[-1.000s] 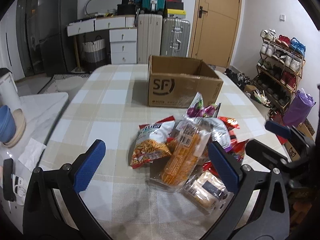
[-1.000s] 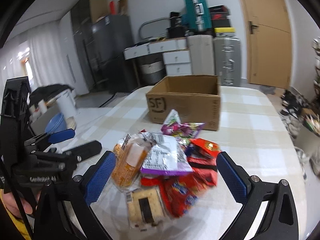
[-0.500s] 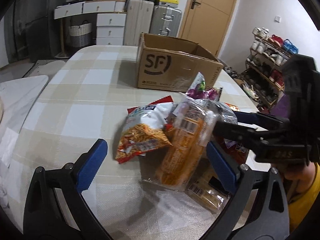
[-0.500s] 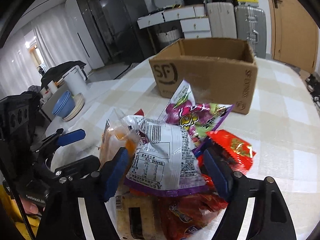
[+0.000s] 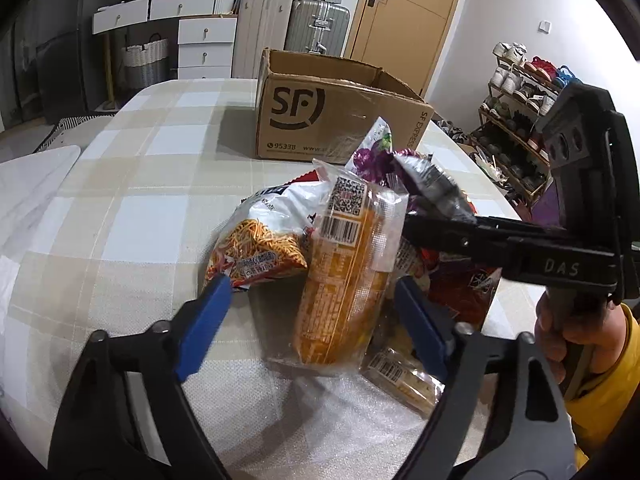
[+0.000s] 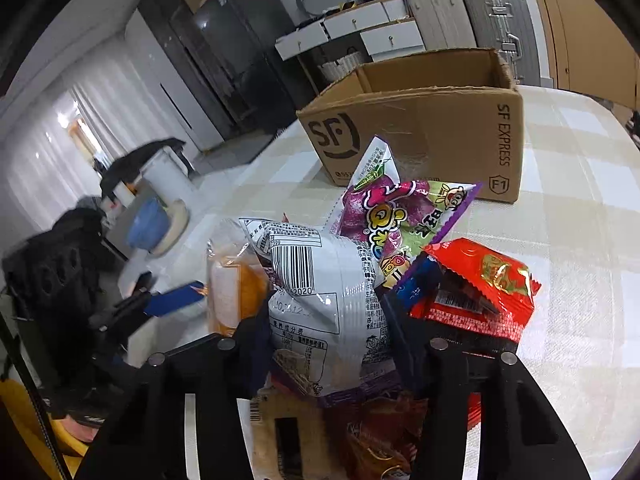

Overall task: Organize snacks
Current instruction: 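Grasp the clear-wrapped orange bread roll with the left gripper while the right grasps the white chip bag, then lift both held packages and carry them over the brown SF box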

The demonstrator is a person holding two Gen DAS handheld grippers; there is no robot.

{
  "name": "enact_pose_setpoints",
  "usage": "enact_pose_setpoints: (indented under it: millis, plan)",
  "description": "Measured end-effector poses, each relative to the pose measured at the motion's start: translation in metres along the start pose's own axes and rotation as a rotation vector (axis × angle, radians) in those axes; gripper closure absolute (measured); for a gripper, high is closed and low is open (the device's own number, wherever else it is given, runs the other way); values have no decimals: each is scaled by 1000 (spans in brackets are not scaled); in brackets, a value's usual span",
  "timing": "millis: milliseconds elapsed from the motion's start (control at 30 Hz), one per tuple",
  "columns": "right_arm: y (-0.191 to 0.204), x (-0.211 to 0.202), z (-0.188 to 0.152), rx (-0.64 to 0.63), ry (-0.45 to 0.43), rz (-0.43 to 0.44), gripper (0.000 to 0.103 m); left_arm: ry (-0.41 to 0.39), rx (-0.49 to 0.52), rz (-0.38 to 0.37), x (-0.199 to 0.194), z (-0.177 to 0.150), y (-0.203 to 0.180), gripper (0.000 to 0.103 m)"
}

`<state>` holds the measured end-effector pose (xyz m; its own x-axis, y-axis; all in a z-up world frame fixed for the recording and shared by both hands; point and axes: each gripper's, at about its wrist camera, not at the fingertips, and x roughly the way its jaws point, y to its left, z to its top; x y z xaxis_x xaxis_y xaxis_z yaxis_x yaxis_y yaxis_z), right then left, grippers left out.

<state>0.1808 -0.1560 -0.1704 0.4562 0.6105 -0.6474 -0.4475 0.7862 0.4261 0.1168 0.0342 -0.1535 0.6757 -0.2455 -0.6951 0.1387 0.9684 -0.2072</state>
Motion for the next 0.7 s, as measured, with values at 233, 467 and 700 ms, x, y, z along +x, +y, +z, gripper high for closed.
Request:
enact_pose_setpoints:
  millis: [233, 467, 700]
  plan:
    - [8, -36, -6, 7, -107, 18, 53, 0, 2, 3, -7, -2, -6, 27]
    - [15, -81, -20, 19, -200, 53, 53, 7, 35, 24, -5, -3, -18, 27]
    - [12, -113, -37, 51, -239, 59, 53, 26, 90, 50, 5, -8, -29, 68]
